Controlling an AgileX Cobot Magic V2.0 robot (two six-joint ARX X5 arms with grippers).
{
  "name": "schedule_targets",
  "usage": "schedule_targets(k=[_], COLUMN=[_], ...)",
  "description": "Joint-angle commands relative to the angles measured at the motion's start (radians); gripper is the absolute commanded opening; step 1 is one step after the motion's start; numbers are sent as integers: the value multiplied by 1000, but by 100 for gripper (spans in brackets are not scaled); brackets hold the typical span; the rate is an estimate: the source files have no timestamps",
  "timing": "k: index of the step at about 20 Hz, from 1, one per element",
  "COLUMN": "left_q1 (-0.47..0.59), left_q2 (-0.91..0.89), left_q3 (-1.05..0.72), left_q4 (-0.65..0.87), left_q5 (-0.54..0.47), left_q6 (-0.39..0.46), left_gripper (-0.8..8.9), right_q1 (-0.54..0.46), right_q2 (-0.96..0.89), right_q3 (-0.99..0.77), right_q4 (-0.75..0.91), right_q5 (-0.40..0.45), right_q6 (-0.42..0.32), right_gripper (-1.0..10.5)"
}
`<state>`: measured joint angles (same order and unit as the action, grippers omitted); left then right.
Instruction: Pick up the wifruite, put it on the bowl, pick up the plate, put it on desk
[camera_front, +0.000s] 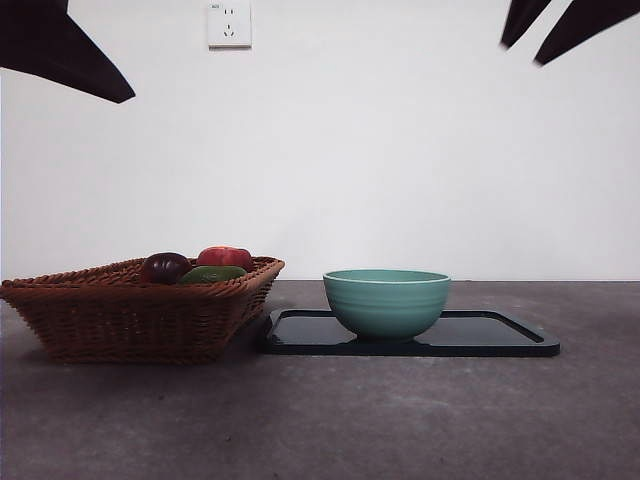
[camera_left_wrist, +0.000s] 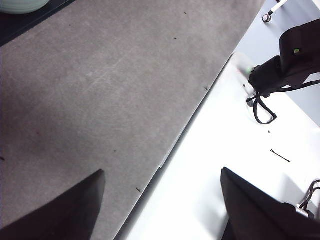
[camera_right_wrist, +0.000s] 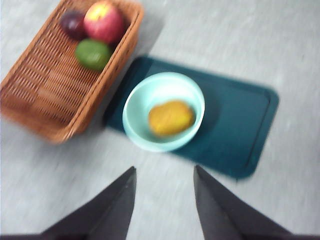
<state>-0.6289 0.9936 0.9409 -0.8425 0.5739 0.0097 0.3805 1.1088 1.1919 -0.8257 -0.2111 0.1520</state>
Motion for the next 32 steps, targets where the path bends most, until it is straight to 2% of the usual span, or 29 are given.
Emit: schedule_targets(k=[1, 7, 13, 15, 32], left_q1=[-8, -8, -8, -8, -8], left_q2=[5, 5, 5, 5, 5], left_q3=[10, 10, 10, 10, 10], left_q4=[5, 5, 5, 5, 12], left_q5=[2, 2, 2, 2, 2], left_q6=[10, 9, 9, 9, 9], left_gripper=[371, 371, 371, 371, 371], right_q1=[26, 116, 148, 148, 148], right_q2=[-69, -314, -461, -477, -477], right_q3=[-18, -213, -388, -408, -409], right_q4=[-21, -20, -20, -20, -10], right_q5=[-2, -7, -87, -107, -106], right_q6=[-18, -14, 2, 2, 1], right_gripper=[185, 185, 185, 185, 185])
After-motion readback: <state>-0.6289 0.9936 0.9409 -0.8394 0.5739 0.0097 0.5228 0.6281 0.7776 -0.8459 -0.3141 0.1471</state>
